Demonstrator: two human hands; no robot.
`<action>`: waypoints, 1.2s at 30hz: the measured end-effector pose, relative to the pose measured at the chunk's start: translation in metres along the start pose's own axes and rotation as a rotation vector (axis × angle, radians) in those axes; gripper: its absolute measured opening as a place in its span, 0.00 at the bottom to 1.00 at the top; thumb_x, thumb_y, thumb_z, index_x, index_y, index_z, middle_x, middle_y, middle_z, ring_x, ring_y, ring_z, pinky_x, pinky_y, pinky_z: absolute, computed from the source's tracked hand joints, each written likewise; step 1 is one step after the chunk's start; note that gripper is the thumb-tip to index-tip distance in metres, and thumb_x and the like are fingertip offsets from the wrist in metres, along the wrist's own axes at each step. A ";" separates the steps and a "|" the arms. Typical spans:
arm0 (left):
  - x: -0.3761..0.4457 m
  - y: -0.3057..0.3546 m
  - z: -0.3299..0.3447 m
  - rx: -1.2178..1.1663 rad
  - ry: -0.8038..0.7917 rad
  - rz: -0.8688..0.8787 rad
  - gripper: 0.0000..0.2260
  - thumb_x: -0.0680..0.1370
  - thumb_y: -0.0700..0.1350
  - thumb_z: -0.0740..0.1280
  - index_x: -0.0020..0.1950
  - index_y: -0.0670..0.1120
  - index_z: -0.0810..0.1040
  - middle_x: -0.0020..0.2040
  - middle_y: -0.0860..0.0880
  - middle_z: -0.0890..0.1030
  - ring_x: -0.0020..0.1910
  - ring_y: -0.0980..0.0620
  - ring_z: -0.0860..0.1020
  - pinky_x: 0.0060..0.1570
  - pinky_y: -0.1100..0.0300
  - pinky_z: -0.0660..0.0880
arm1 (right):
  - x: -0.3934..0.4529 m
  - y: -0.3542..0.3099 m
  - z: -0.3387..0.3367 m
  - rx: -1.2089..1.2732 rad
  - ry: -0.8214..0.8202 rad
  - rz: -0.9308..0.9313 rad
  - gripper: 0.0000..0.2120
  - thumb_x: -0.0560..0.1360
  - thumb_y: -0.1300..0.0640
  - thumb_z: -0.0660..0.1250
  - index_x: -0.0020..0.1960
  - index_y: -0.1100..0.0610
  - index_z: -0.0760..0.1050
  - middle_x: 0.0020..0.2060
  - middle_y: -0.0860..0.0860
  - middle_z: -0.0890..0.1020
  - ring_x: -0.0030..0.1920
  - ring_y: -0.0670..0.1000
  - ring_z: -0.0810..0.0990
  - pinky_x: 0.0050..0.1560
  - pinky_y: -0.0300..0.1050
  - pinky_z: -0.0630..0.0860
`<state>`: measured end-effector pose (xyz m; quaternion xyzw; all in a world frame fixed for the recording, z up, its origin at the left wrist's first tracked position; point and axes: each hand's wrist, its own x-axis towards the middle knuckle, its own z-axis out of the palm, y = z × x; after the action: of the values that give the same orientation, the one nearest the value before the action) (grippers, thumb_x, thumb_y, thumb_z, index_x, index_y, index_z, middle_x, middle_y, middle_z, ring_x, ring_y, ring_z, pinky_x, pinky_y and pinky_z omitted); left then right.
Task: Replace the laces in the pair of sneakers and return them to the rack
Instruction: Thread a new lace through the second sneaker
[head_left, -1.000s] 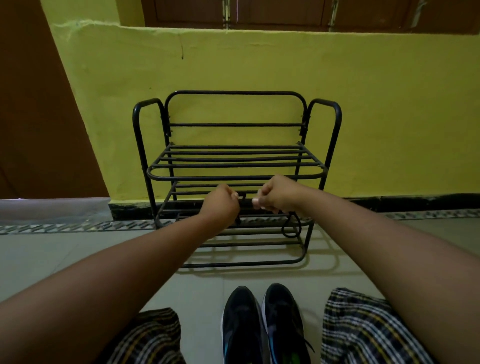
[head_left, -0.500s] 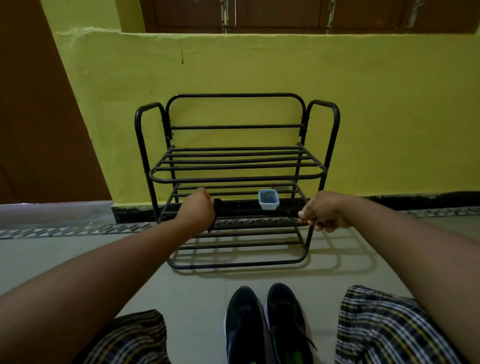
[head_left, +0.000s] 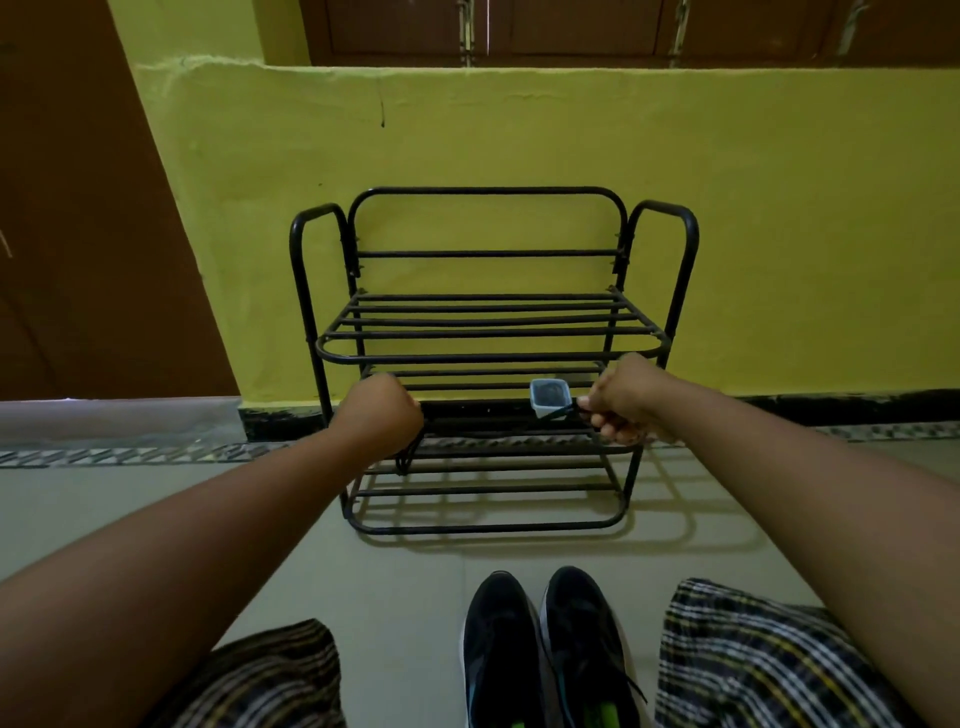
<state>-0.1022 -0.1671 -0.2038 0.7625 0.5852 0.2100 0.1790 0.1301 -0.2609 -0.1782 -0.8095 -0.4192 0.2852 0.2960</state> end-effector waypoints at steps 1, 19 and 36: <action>0.002 0.003 -0.004 -0.032 0.013 -0.007 0.10 0.78 0.43 0.62 0.38 0.40 0.74 0.34 0.44 0.74 0.31 0.49 0.71 0.30 0.58 0.70 | -0.002 -0.010 0.004 -0.010 -0.020 -0.036 0.07 0.78 0.61 0.64 0.46 0.64 0.77 0.32 0.56 0.77 0.30 0.51 0.75 0.31 0.43 0.72; 0.006 -0.056 0.100 -1.164 0.064 -0.509 0.06 0.80 0.43 0.59 0.51 0.42 0.73 0.43 0.47 0.84 0.48 0.52 0.82 0.52 0.57 0.73 | 0.036 0.033 0.157 0.147 -0.627 -0.235 0.07 0.78 0.60 0.63 0.49 0.63 0.77 0.35 0.54 0.80 0.33 0.49 0.78 0.33 0.39 0.75; -0.039 -0.122 0.206 -0.729 -0.500 -0.369 0.03 0.78 0.39 0.65 0.48 0.43 0.78 0.41 0.49 0.84 0.31 0.56 0.75 0.33 0.66 0.73 | 0.065 0.174 0.207 0.164 -0.526 0.132 0.05 0.78 0.61 0.64 0.46 0.60 0.78 0.36 0.52 0.80 0.31 0.47 0.75 0.30 0.38 0.71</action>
<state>-0.1020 -0.1797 -0.4459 0.5606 0.5379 0.1763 0.6044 0.1028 -0.2383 -0.4540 -0.7064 -0.4035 0.5372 0.2225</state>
